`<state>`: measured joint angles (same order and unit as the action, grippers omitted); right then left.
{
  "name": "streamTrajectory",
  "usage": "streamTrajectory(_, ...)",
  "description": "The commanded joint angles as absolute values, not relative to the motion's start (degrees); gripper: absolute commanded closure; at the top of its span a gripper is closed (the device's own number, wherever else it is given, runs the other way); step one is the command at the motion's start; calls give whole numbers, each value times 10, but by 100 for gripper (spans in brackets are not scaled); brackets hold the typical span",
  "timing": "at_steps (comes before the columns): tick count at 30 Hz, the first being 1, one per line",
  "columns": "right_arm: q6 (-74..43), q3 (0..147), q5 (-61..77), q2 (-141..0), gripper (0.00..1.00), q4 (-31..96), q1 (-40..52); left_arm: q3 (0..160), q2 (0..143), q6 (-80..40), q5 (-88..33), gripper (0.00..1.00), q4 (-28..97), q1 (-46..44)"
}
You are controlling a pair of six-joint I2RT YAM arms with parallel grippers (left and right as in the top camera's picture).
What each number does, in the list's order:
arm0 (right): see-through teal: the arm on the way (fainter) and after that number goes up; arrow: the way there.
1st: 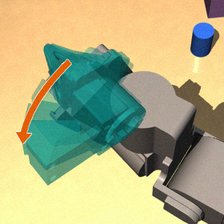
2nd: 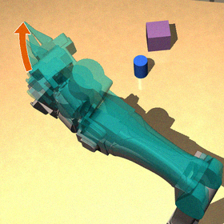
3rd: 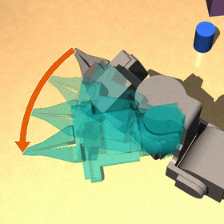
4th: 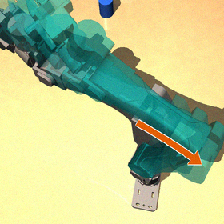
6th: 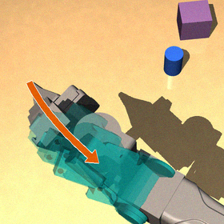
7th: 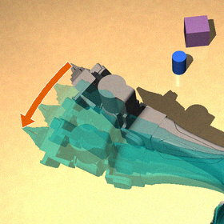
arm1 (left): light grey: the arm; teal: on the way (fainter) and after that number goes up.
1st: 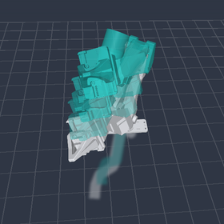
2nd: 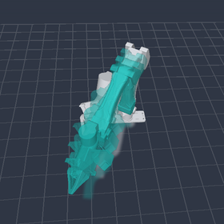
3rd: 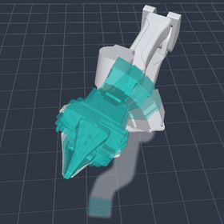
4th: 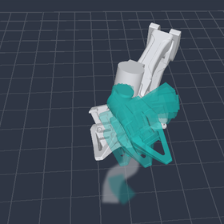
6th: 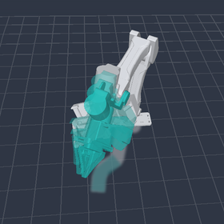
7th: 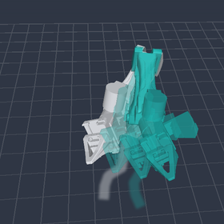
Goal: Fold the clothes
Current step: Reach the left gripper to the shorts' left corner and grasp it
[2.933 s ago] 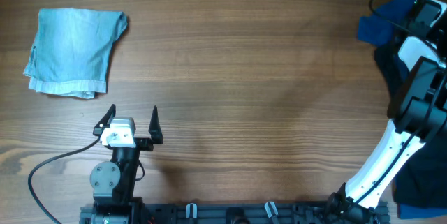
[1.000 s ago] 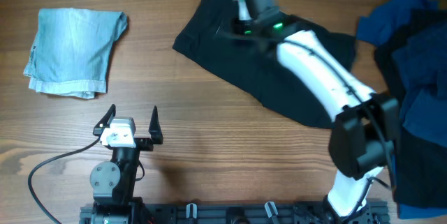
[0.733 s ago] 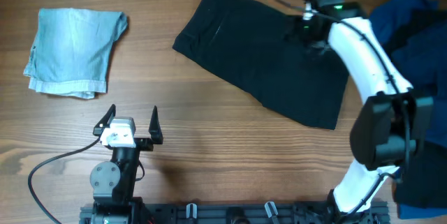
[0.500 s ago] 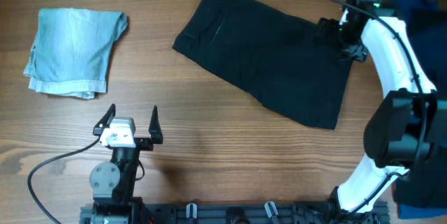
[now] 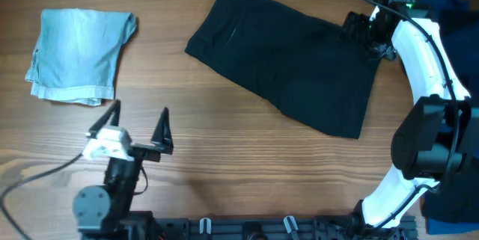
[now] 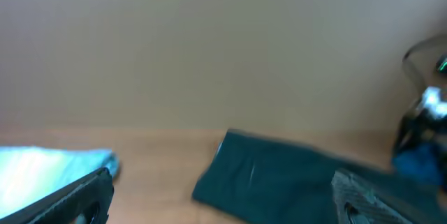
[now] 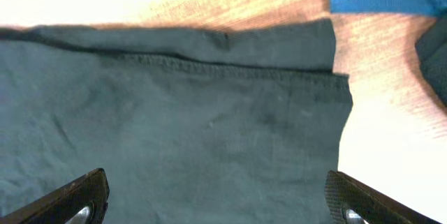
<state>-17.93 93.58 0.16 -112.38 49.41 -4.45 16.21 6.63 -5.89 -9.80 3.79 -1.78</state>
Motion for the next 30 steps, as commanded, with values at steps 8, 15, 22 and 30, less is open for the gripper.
streamTrajectory(8,-180,937,0,-1112,0,460,-44,680,601,-62,-174,0,302,-22)
streamTrajectory(15,-180,937,0,-1112,0,460,-44,815,913,36,-176,0,303,-76)
streamTrajectory(22,-180,937,0,-1112,0,460,-44,814,1033,38,-176,0,288,-93)
streamTrajectory(30,-180,937,0,-1112,0,460,-44,814,1143,39,-175,96,255,-109)
